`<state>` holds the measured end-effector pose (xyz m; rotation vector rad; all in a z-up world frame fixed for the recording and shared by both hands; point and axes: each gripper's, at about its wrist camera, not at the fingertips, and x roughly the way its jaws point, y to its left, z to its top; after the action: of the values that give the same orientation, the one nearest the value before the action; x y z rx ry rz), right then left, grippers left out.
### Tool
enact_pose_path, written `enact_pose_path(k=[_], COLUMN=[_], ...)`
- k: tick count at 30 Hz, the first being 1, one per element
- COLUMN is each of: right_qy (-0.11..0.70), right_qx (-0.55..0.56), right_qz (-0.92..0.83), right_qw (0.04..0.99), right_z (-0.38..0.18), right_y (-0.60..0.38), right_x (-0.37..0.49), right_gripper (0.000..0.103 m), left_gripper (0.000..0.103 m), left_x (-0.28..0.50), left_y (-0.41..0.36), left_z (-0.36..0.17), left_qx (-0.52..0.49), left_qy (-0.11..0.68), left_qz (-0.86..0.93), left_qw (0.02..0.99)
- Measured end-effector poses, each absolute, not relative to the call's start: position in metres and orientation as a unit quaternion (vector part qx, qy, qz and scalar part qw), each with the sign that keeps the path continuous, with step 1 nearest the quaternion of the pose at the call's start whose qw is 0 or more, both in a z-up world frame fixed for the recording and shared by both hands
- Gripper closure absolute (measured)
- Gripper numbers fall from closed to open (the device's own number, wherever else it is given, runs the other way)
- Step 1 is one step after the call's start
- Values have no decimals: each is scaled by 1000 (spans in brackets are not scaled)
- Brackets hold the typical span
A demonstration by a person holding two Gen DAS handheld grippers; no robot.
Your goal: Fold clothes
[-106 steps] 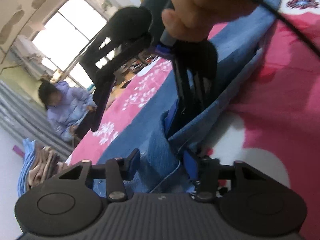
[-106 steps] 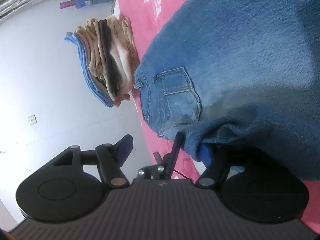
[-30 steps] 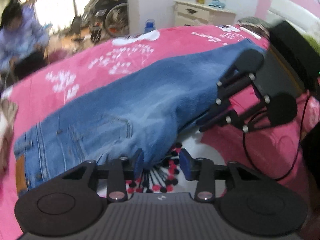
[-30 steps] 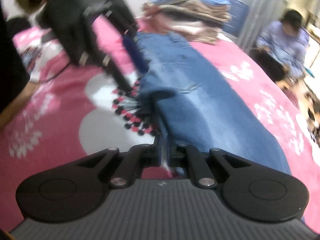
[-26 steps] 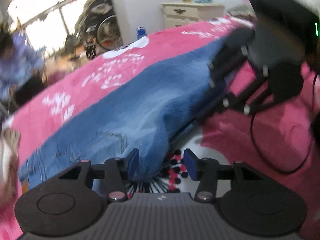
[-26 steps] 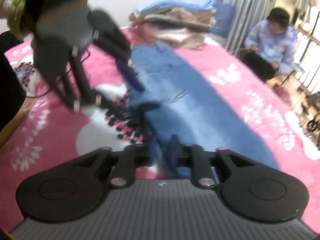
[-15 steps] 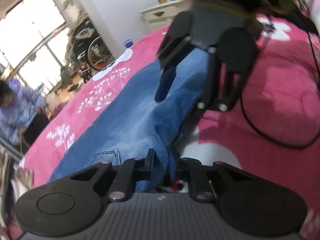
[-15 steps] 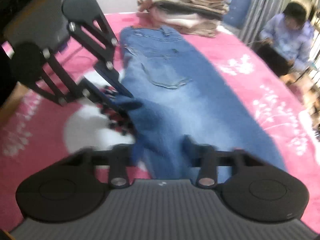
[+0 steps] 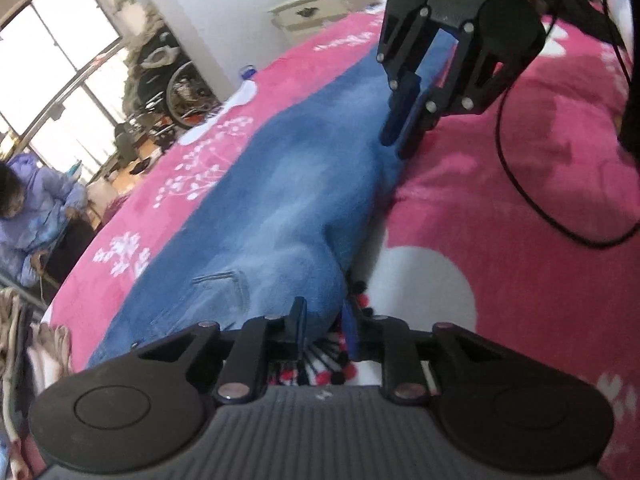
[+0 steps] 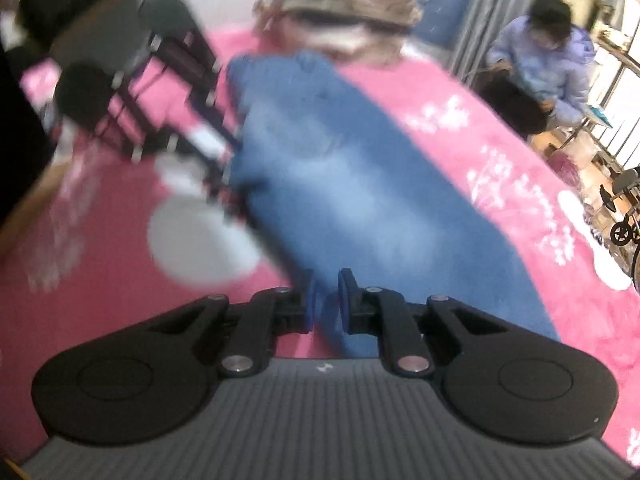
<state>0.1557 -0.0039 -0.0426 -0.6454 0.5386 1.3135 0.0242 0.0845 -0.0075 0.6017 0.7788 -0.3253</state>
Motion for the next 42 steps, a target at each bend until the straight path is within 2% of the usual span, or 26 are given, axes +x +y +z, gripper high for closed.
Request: enact_pose_path(k=[4, 7, 8, 9, 12, 15, 17, 20, 22, 25, 27, 30, 33, 36, 38, 42], right_qy=[253, 274, 271, 277, 319, 334, 348, 344, 338, 355, 385, 439, 486, 472, 435, 361], right_qx=[-286, -353, -373, -372, -350, -376, -361, -262, -214, -221, -215, -163, -176, -139, -96, -53], right_qz=[600, 570, 554, 543, 494, 424, 395, 444, 499, 512, 486, 417, 300, 266, 289, 356], right_qw=[703, 690, 693, 700, 729, 753, 770, 785, 769, 750, 755, 779, 802, 829, 847, 860], right_z=[-48, -78, -86, -88, -85, -89, -84, -59, -51, -72, -90, -99, -100, -82, -69, -67], right_y=[21, 29, 25, 18, -7, -32, -46, -44, -30, -19, -35, -95, -151, -180, -172, -118], right_x=[164, 177, 183, 191, 220, 235, 242, 230, 213, 203, 215, 238, 249, 245, 241, 241], right_gripper=[92, 92, 93, 93, 93, 93, 91, 91, 91, 91, 90, 90, 87, 87, 87, 78], left_gripper=[80, 80, 77, 68, 65, 64, 64, 64, 59, 51, 46, 46, 47, 47, 47, 46], left_x=[35, 48, 52, 55, 57, 56, 54, 56, 58, 60, 60, 57, 48, 42, 45, 80], left_y=[98, 110, 116, 121, 134, 135, 134, 133, 134, 136, 141, 151, 162, 175, 184, 202], left_z=[3, -6, -12, -18, -22, -22, -22, -22, -22, -22, -21, -14, 1, 21, 32, 22], left_qx=[261, 259, 260, 260, 239, 237, 242, 243, 243, 235, 215, 170, 129, 67, 25, -32], left_qy=[371, 389, 395, 401, 406, 405, 403, 406, 408, 412, 416, 424, 426, 416, 400, 391], left_qz=[-126, -90, -83, -78, -75, -74, -75, -75, -71, -62, -54, -48, -38, -31, -27, 7], left_qw=[882, 880, 877, 875, 879, 880, 879, 878, 877, 878, 882, 888, 895, 906, 916, 920])
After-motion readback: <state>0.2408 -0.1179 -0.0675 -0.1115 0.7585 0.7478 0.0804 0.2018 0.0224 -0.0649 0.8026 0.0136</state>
